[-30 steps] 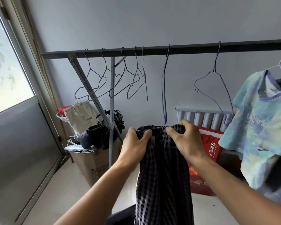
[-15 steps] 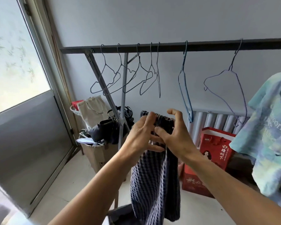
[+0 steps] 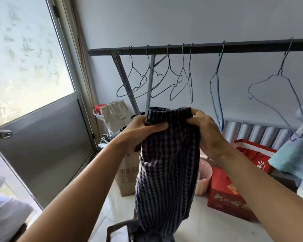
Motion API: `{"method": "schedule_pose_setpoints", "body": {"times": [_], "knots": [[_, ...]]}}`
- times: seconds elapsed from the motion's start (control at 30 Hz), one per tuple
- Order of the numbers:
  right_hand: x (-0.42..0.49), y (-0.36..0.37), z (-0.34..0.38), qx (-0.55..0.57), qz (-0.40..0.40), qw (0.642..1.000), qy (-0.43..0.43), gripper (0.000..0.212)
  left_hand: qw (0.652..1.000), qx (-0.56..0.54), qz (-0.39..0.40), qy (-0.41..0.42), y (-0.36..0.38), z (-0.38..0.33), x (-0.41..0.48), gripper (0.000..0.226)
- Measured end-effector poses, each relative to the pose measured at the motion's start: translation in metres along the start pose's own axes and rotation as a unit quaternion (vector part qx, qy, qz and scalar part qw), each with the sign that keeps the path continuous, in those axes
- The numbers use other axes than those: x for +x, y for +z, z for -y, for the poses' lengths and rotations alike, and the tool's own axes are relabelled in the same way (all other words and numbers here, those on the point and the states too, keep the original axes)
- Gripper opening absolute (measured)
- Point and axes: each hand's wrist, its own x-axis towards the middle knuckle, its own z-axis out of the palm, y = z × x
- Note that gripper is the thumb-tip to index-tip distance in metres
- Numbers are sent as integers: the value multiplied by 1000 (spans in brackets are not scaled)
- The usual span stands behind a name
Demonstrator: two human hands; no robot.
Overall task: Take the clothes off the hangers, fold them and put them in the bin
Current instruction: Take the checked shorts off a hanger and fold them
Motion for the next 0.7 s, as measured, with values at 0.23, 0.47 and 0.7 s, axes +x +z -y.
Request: {"method": "schedule_pose_setpoints", "body": {"times": [0.23, 0.47, 0.7], "knots": [[-8, -5, -30, -88, 72, 991, 71, 69, 988, -117, -95, -12, -5, -7, 8, 19], [-26, -13, -59, -98, 154, 968, 171, 29, 949, -270, -140, -80, -25, -10, 7, 29], [-20, -8, -43, 73, 122, 972, 187, 20, 906, -391, -95, -134, -46, 9, 4, 30]]}}
